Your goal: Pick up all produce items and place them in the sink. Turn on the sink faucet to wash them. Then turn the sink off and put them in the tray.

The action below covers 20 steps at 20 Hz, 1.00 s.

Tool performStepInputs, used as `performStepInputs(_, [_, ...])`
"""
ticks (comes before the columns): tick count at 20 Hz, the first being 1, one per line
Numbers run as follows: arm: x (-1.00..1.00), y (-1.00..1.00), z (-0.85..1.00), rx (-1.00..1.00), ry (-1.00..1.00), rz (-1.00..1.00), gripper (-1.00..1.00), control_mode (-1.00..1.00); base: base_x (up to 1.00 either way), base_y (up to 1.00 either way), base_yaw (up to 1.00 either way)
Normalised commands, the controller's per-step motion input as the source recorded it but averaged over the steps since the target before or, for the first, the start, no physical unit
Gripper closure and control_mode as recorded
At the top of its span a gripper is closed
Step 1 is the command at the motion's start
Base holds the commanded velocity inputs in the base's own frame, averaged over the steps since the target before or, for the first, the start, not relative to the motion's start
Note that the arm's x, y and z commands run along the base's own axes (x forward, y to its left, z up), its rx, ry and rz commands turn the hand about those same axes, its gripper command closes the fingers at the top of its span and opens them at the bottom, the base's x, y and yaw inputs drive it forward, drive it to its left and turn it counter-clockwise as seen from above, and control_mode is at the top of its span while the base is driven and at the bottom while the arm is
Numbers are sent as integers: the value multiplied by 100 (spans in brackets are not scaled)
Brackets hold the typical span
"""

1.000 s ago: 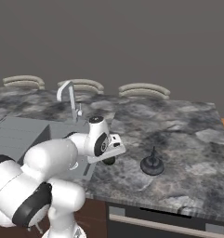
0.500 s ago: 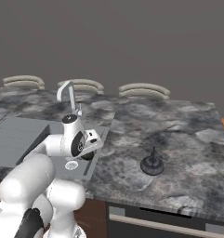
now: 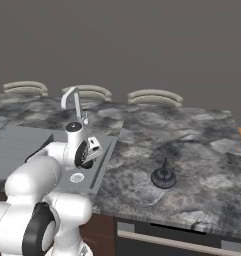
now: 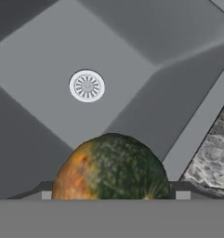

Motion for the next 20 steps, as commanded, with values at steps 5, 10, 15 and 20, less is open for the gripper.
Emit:
performStepInputs(5, [33, 16, -9, 7, 4, 6, 100, -100, 0, 0, 0])
performStepInputs(10, [32, 57, -23, 0, 4, 0, 100, -100, 0, 0, 0])
performStepInputs(15, [22, 47, -22, 0, 5, 0, 100, -100, 0, 0, 0])
performStepInputs(20, [9, 4, -19, 0, 11, 1, 100, -100, 0, 0, 0])
